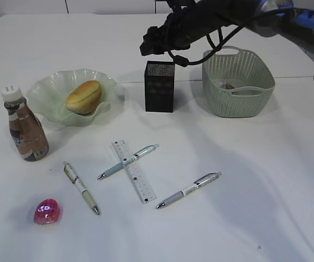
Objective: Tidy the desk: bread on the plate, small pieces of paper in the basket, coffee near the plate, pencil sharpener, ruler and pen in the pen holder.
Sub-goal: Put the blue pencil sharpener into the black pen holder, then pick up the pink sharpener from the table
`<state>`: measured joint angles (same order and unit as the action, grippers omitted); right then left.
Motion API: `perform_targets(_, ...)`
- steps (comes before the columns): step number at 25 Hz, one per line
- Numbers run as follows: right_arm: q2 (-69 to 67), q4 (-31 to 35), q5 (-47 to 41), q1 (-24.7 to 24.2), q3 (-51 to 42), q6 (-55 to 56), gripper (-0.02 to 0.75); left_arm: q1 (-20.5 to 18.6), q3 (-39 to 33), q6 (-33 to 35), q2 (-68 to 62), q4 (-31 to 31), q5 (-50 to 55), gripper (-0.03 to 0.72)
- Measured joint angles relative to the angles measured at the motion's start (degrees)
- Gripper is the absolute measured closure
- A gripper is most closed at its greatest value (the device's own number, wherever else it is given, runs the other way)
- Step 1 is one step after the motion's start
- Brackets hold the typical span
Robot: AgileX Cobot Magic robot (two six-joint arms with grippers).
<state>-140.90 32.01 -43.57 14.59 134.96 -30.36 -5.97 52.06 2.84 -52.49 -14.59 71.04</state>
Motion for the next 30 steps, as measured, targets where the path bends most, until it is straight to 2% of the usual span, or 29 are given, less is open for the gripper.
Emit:
perform_targets(9, 0.58, -9.07, -18.39, 0.00, 9.34, -0.04, 0.226, 0.00, 0.00, -0.04, 0.00, 0.00, 0.00, 0.199)
perform_targets(13, 2.58, -13.15, -23.75, 0.00, 9.93, 1.31, 0.226, 0.00, 0.00, -0.04, 0.00, 0.00, 0.00, 0.199)
perform_targets(16, 2.89, -14.00, -24.44, 0.00, 9.96, 1.67, 0.226, 0.00, 0.00, -0.04, 0.00, 0.00, 0.00, 0.199)
perform_targets(17, 5.68, -19.14, -27.58, 0.00, 10.10, 5.00, 0.226, 0.00, 0.00, -0.04, 0.00, 0.00, 0.00, 0.199)
perform_targets(21, 7.43, -22.48, -28.08, 0.00, 10.10, 8.12, 0.226, 0.00, 0.00, 0.06, 0.00, 0.00, 0.00, 0.199)
perform_targets(25, 11.60, -28.89, -28.29, 0.00, 10.09, 18.61, 0.246, 0.00, 0.00, 0.17, 0.00, 0.00, 0.00, 0.199)
perform_targets(28, 13.60, -30.86, -28.41, 0.00, 9.01, 21.80, 0.258, 0.00, 0.00, 0.17, 0.00, 0.00, 0.00, 0.199)
perform_targets(30, 17.67, -32.47, -28.41, -1.09, 4.00, 26.13, 0.268, 0.00, 0.00, 0.17, 0.00, -0.11, 0.00, 0.200)
